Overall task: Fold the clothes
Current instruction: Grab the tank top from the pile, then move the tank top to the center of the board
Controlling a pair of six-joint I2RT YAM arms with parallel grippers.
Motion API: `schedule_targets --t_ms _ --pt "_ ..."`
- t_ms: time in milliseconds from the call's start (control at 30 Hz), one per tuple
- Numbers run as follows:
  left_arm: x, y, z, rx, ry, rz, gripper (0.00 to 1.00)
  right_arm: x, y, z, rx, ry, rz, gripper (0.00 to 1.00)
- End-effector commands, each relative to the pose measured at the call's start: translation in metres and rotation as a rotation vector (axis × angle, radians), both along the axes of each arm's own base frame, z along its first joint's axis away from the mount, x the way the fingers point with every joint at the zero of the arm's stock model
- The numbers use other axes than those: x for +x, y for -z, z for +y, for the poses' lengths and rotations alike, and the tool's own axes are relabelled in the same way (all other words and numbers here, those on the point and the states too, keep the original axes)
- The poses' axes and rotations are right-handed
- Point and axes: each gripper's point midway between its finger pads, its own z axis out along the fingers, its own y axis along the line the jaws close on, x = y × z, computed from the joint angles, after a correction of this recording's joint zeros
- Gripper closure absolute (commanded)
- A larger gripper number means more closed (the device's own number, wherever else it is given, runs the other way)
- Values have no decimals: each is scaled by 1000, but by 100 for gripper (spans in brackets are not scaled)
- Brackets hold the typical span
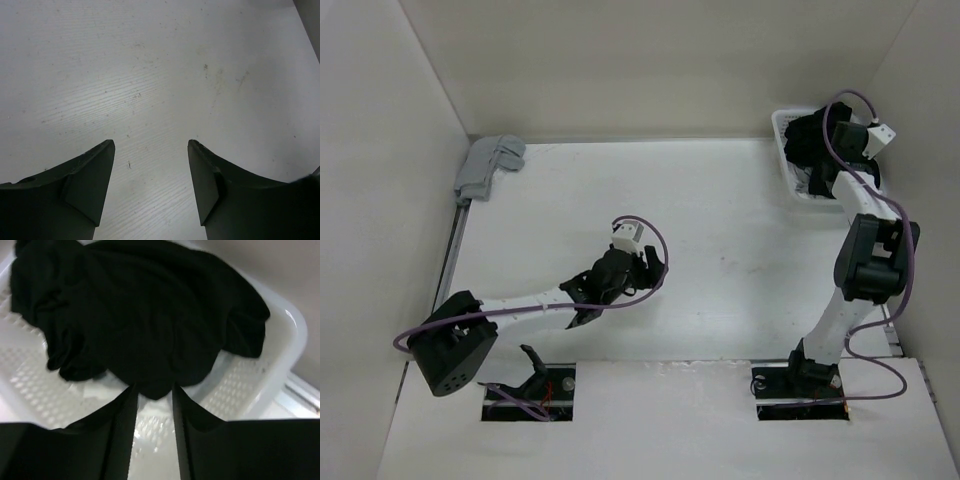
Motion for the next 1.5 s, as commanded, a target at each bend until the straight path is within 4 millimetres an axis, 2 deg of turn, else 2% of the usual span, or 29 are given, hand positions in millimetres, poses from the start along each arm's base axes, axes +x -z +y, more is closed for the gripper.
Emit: schedule_targets --t_ms 0,200,367,467,500,533,567,667,767,800,833,867,900,933,967,1000,1067,1133,1167,1200,1233,1300,1367,1400,1433,1467 --pt "8 -21 -4 -70 13 -67 41 33 -12 -17 -30 -54 -31 58" --pt "13 -10 -9 -72 20 -51 41 67 11 -38 14 -81 -21 55" --pt "17 -4 -8 -73 17 -42 41 78 23 -55 28 -67 -29 56" --pt "21 -2 -8 -79 13 -43 41 88 29 -63 51 -77 -45 69" --pt "21 -1 -9 -79 16 -40 41 88 30 -65 59 -75 -49 85" --pt "22 -1 -9 -78 15 -39 41 87 29 -65 71 -69 -61 95" --pt "23 1 -10 -76 15 -37 42 86 18 -66 75 -63 -101 100" --pt "25 2 -10 -74 14 -35 42 78 -22 -61 56 -68 -225 100" --pt "24 1 -12 -75 17 -35 42 56 -93 -47 7 -93 -401 100" --pt "24 -1 -12 -79 18 -38 42 50 -106 -44 1 -95 -426 100" --pt "23 -5 -12 -88 19 -44 42 34 -140 -25 4 -118 -492 100" --pt "22 -7 -11 -92 20 -49 42 26 -156 -11 5 -140 -522 100" --pt "22 -14 -10 -102 20 -58 42 9 -183 16 6 -185 -579 100" --pt "22 -18 -9 -111 16 -62 43 -18 -214 57 7 -245 -646 100" --pt "22 -21 -7 -119 8 -65 43 -30 -225 73 12 -272 -676 100" --pt "22 -24 -5 -124 2 -67 43 -36 -231 82 15 -287 -692 100" --pt "23 -36 3 -150 -20 -72 43 -92 -283 153 35 -441 -820 100" --pt "23 -46 9 -172 -37 -79 43 -128 -313 192 48 -546 -891 100" --pt "25 -52 16 -184 -57 -83 44 -160 -337 221 63 -637 -948 100" --pt "28 -58 26 -196 -94 -84 44 -177 -350 235 76 -685 -981 100" --pt "30 -61 34 -203 -121 -81 44 -205 -369 258 102 -772 -1026 100" --pt "35 -69 55 -216 -197 -80 44 -245 -395 287 157 -907 -1095 100" --pt "38 -75 75 -229 -261 -85 44 -270 -409 308 201 -1007 -1134 100" --pt "39 -79 90 -245 -309 -87 44 -282 -412 324 233 -1072 -1141 100" --pt "40 -80 97 -251 -331 -87 44 -284 -409 332 245 -1098 -1132 100" --pt "40 -84 108 -265 -362 -89 44 -283 -397 348 271 -1137 -1099 100"
